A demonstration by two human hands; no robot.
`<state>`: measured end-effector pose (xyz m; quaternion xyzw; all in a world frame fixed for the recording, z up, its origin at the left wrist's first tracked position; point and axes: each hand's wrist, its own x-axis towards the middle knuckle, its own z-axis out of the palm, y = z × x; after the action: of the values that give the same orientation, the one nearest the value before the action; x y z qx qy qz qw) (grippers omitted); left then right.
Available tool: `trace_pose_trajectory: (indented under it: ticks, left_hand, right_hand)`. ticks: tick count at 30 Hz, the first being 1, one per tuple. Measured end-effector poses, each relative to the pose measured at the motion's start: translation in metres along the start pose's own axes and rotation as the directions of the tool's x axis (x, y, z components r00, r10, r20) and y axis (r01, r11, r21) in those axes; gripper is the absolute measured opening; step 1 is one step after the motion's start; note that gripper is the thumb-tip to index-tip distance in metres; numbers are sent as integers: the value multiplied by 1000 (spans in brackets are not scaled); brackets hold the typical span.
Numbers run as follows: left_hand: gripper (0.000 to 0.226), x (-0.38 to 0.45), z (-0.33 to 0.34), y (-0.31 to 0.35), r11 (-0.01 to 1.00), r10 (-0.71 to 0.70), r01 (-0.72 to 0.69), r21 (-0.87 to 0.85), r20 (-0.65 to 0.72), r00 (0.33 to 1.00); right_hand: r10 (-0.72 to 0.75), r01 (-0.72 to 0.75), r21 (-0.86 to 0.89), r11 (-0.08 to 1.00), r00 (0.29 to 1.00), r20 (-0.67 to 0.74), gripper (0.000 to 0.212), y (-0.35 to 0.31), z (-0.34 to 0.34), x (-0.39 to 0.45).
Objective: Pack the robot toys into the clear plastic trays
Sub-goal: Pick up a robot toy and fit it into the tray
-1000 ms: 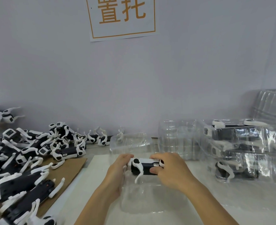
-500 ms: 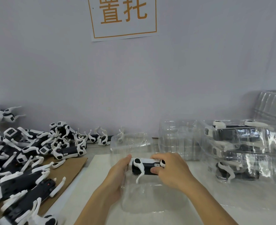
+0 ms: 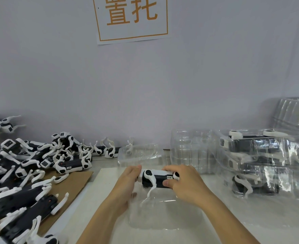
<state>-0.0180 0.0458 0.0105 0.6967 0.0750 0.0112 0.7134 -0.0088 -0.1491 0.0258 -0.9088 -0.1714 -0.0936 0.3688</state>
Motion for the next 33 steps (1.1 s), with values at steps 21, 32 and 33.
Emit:
trace_pose_trajectory:
  ticks: [21,32,33]
  left_hand:
    - [20,2,-6,-6,999,14,-14,43,15,1000]
    - [15,3,-4,-3,993,7,-5,121,-15,1000]
    - [18,3,-4,-4,993,-2,3,120,-16,1000]
  right_hand:
    - [-32,29,-102,994,999,-24,14,0,6,-1]
    - [-38,33,-147,989,999,-30,5,-2,6,-3]
    - [-33,29,-148,989,999,-30,6,-3,6,-3]
